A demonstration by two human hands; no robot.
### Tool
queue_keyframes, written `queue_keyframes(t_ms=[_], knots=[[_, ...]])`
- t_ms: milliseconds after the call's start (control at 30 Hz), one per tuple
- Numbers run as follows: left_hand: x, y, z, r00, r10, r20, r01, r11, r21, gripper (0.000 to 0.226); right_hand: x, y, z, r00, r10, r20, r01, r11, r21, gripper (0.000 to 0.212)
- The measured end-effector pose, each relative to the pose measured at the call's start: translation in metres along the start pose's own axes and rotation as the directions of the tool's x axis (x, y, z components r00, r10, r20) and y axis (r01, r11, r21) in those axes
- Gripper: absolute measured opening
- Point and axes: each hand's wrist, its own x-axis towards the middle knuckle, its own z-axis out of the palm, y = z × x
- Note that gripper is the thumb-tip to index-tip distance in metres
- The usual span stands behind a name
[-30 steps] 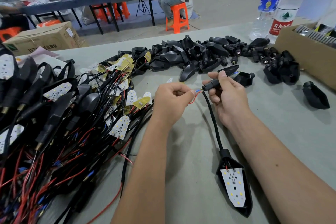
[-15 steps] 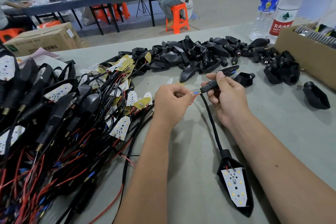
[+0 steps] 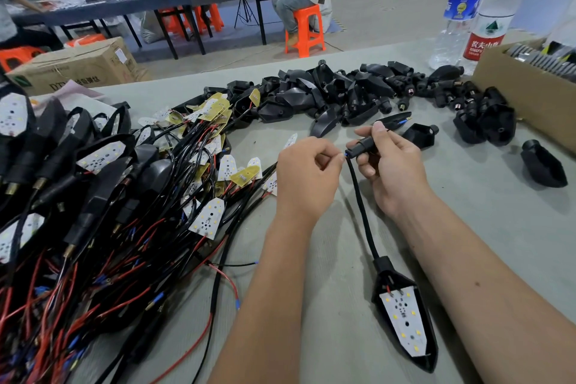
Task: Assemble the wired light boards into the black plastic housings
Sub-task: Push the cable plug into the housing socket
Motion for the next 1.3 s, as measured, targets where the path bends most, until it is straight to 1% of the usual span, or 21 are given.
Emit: queue_keyframes(t_ms=[67,167,267,333,400,500,567,700,800,867,1000,1133,1200,1300], knots=[[0.000,0.000,0.000,0.997,-0.076,0.007,0.076,0.993,-0.093,0.016,0.000,0.000,0.000,1.000,0.000,0.015,0.000,1.000,0.007,0.035],[0.001,-0.001,-0.004,0.987,-0.150,0.049,0.156,0.973,-0.171,0.014,0.000,0.001,0.000,1.000,-0.008,-0.006,0.008,1.000,0.008,0.035],[0.002,-0.004,-0.010,0.977,-0.204,0.055,0.211,0.950,-0.229,0.014,0.000,0.002,0.000,1.000,-0.011,-0.028,0.011,1.000,0.016,0.035],[0.003,-0.006,-0.011,0.978,-0.202,0.059,0.210,0.955,-0.210,0.017,0.000,0.001,0.000,1.000,-0.008,-0.026,0.009,1.000,0.022,0.035],[0.004,-0.006,-0.008,0.981,-0.180,0.068,0.189,0.970,-0.155,0.015,-0.001,0.000,0.000,1.000,-0.010,-0.024,0.010,1.000,0.021,0.034],[0.002,-0.002,-0.001,0.989,-0.119,0.093,0.123,0.992,-0.035,0.011,-0.002,0.001,0.001,0.999,-0.026,-0.021,0.026,1.000,-0.009,0.034],[0.001,0.000,0.002,0.992,-0.086,0.092,0.086,0.996,-0.004,0.011,-0.003,0.001,0.002,0.999,-0.033,-0.018,0.033,0.999,-0.027,0.034],[0.001,0.003,0.003,0.993,-0.113,0.044,0.118,0.985,-0.122,0.009,-0.003,-0.001,0.000,1.000,-0.006,-0.009,0.006,1.000,0.017,0.034],[0.001,0.003,0.000,0.984,-0.161,0.073,0.174,0.962,-0.211,0.007,-0.001,-0.002,-0.002,0.999,0.005,-0.034,-0.004,0.999,0.052,0.034],[0.002,0.001,-0.004,0.981,-0.176,0.088,0.191,0.954,-0.230,0.007,0.000,-0.002,-0.001,0.999,0.011,-0.047,-0.007,0.998,0.070,0.034],[0.002,0.000,-0.006,0.987,-0.137,0.081,0.149,0.973,-0.174,0.013,-0.001,-0.001,-0.001,0.999,0.004,-0.038,-0.002,0.999,0.048,0.033],[0.002,-0.001,-0.004,0.993,-0.098,0.063,0.102,0.993,-0.055,0.012,-0.003,-0.001,0.001,0.999,-0.039,-0.032,0.039,0.999,-0.004,0.033],[0.003,-0.003,-0.004,0.995,-0.075,0.068,0.074,0.997,0.017,0.011,-0.004,0.000,0.003,0.997,-0.060,-0.038,0.058,0.998,-0.030,0.033],[0.003,-0.002,-0.001,0.994,-0.034,0.105,0.026,0.997,0.078,0.009,-0.004,0.001,0.004,0.996,-0.076,-0.041,0.073,0.996,-0.058,0.032]])
